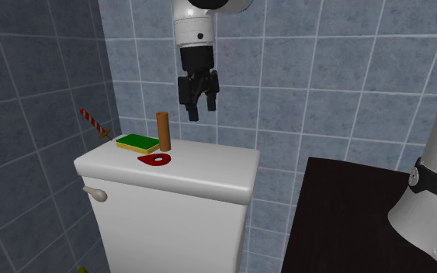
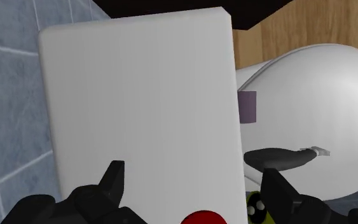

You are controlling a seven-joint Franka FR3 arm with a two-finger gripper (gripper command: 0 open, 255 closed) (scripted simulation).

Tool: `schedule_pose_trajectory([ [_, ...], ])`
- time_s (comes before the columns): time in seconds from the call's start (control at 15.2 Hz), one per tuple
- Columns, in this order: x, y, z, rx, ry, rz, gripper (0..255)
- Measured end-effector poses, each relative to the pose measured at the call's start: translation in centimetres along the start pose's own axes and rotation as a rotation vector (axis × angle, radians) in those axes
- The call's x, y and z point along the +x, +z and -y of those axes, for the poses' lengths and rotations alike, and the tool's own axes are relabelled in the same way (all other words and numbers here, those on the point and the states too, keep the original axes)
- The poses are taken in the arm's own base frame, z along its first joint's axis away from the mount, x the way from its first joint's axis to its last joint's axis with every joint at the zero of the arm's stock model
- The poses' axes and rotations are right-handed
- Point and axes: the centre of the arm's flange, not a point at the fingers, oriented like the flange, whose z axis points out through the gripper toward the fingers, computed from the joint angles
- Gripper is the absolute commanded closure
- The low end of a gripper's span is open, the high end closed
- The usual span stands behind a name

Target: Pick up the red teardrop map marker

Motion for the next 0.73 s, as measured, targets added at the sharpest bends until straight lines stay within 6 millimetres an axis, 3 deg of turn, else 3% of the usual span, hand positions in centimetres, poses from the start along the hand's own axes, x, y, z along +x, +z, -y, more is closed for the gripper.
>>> schedule_pose_trajectory([
  [0.73, 11.4, 6.7, 2.5, 0.010, -0.049, -0.066, 0],
])
